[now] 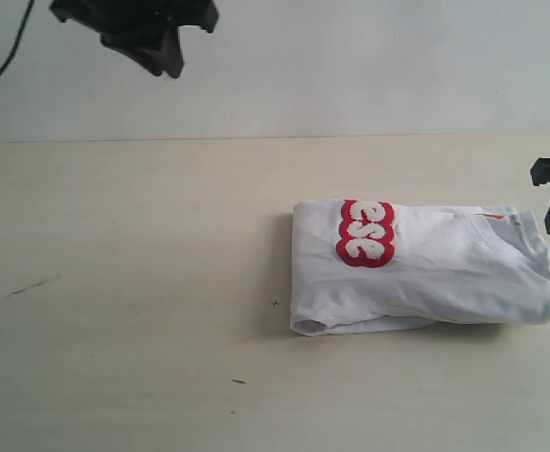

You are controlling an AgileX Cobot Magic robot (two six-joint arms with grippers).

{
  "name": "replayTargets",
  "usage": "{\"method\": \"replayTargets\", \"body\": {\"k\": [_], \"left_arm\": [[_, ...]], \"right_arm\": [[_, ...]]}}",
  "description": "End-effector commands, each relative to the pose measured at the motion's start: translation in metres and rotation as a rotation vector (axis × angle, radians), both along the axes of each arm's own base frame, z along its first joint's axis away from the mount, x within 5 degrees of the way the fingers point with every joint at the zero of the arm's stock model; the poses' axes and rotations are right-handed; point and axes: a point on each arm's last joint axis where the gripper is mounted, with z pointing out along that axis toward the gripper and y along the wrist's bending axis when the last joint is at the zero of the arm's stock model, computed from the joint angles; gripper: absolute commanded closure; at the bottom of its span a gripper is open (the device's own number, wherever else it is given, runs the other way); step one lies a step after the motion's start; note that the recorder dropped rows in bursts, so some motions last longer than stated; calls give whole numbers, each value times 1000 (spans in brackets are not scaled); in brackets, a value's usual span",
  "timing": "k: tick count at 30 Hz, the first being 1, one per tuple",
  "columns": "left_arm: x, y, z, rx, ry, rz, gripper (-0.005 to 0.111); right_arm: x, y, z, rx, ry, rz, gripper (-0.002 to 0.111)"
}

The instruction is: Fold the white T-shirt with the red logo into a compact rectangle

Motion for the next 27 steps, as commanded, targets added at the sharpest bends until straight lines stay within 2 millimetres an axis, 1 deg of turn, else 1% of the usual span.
{"method": "replayTargets", "body": {"k": [1,2,4,6,8,11,16,18,20,23,27], "left_arm": [[-4,46,-1,-5,-43,79,84],[-8,62,-4,-30,-67,99,84],[-13,75,-7,-58,-100,135,84],[-17,89,-9,-86,-127,167,84],[-22,100,-12,-112,-148,200,84],[-26,108,-16,-139,-159,211,84],[-29,107,-19,-157,-161,200,84],[-29,106,-18,-165,-160,198,84],[-29,104,-18,-175,-159,191,84],[-29,104,-18,-180,-160,189,84],[-28,103,-17,-192,-173,185,84]], "right_arm": [[3,-7,-31,112,22,-30,46],[7,-2,-44,175,32,-5,46],[10,2,-54,212,43,22,46],[9,2,-62,202,76,30,46],[8,-1,-66,173,100,28,46],[8,-2,-66,157,101,22,46],[12,4,-64,193,79,20,48],[17,10,-61,226,39,68,53],[23,18,-56,242,2,122,64],[31,24,-50,215,-31,188,82],[42,22,-37,166,-85,285,102]]}}
